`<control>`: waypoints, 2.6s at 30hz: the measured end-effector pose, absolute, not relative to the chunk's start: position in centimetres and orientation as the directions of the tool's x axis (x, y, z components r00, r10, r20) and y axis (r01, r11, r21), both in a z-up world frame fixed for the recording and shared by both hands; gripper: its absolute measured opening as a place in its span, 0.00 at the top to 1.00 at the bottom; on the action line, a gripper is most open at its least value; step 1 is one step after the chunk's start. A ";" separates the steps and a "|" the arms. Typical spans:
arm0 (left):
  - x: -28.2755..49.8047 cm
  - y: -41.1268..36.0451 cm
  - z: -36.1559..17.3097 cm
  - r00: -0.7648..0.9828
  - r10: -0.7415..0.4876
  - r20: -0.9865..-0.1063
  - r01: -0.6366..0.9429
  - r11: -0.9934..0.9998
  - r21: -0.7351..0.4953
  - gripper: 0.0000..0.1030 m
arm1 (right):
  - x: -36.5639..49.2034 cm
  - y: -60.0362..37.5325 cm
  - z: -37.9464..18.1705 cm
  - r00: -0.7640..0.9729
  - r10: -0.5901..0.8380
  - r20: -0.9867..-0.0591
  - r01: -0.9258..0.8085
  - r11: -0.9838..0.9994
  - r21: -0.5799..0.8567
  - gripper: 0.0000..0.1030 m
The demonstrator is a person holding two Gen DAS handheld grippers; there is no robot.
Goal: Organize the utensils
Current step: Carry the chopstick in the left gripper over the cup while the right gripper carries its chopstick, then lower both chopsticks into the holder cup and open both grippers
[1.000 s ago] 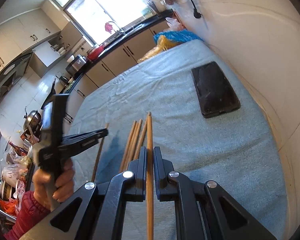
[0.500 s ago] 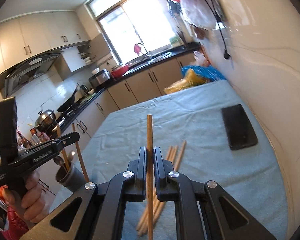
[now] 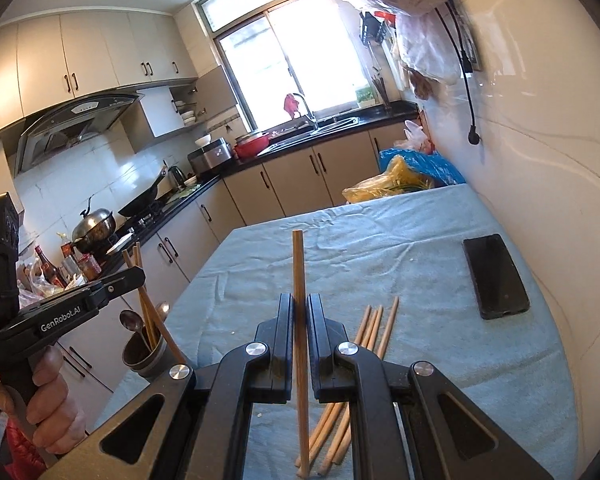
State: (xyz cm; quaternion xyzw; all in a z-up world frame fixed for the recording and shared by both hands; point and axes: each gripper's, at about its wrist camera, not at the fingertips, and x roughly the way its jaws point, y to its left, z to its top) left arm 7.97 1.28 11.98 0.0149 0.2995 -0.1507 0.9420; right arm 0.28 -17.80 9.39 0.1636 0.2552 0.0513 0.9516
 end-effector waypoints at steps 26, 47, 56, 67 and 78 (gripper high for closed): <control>4.9 5.3 17.4 0.823 -0.297 -0.484 0.285 0.953 -0.101 0.95 | 1.7 -14.5 13.6 0.890 0.240 -0.389 -0.119 0.943 0.311 0.93; 1.7 14.1 24.6 0.916 -0.205 -0.345 0.177 0.978 -0.112 0.95 | 5.7 -6.3 19.9 0.881 0.391 -0.267 -0.290 0.892 0.347 0.93; 3.7 16.4 22.3 0.902 -0.156 -0.402 0.117 0.986 -0.119 0.95 | 8.4 -2.1 19.2 0.847 0.427 -0.315 -0.327 0.888 0.324 0.93; 7.8 17.6 17.7 0.842 -0.144 -0.520 0.077 0.986 -0.148 0.94 | 12.4 0.5 14.5 0.789 0.407 -0.461 -0.298 0.909 0.292 0.93; 10.2 17.7 14.8 0.806 -0.130 -0.578 0.045 0.986 -0.159 0.94 | 15.0 1.1 10.5 0.733 0.400 -0.550 -0.273 0.914 0.301 0.93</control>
